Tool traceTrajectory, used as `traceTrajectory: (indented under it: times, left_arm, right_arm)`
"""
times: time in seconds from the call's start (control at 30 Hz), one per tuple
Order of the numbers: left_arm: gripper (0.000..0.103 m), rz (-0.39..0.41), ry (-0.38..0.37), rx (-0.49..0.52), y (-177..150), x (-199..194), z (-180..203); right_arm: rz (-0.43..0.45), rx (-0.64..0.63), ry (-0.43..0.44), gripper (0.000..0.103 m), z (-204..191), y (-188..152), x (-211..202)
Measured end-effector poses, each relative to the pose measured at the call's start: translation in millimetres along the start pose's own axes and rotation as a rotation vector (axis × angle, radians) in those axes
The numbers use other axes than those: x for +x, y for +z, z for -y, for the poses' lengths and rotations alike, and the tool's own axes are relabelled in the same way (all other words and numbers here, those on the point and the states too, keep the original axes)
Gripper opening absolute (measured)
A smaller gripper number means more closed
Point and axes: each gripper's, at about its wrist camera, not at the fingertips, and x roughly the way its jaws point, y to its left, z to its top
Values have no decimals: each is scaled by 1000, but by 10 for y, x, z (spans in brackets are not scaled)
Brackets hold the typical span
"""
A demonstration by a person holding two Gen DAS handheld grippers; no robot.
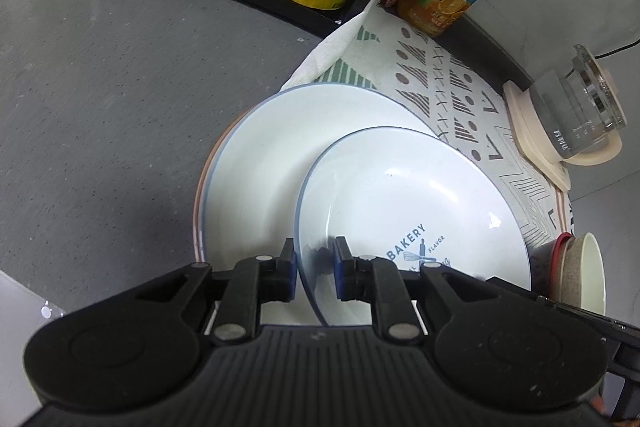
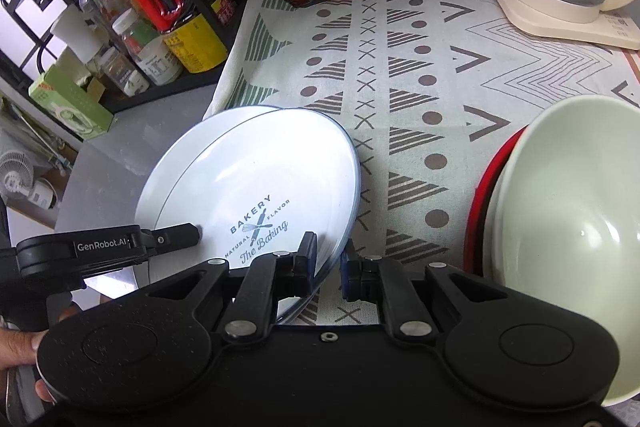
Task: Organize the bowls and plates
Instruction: 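Lift the 'BAKERY' plate with both grippers and carry it over the plate stack, then lower the 'BAKERY' plate onto the 'Sweet' plate and open both grippers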
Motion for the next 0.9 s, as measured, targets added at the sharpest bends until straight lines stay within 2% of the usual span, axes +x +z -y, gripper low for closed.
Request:
traceTrajectory:
  times: [0.37, 0.67, 0.7, 0.9]
  left_arm:
    - [16, 16, 32, -19, -17, -1, -50]
    - [13, 76, 100, -4, 68, -98, -99]
    - [11, 81, 107, -2, 83, -109, -99]
    - [10, 116, 140, 27, 172, -156, -45]
  right_arm:
    - [-23, -35, 6, 13, -44, -33, 88]
    - [-60, -32, 28, 19, -73, -93, 157]
    - [-61, -36, 31, 22, -82, -107, 155]
    - [-39, -38, 34, 25, -66, -137, 51]
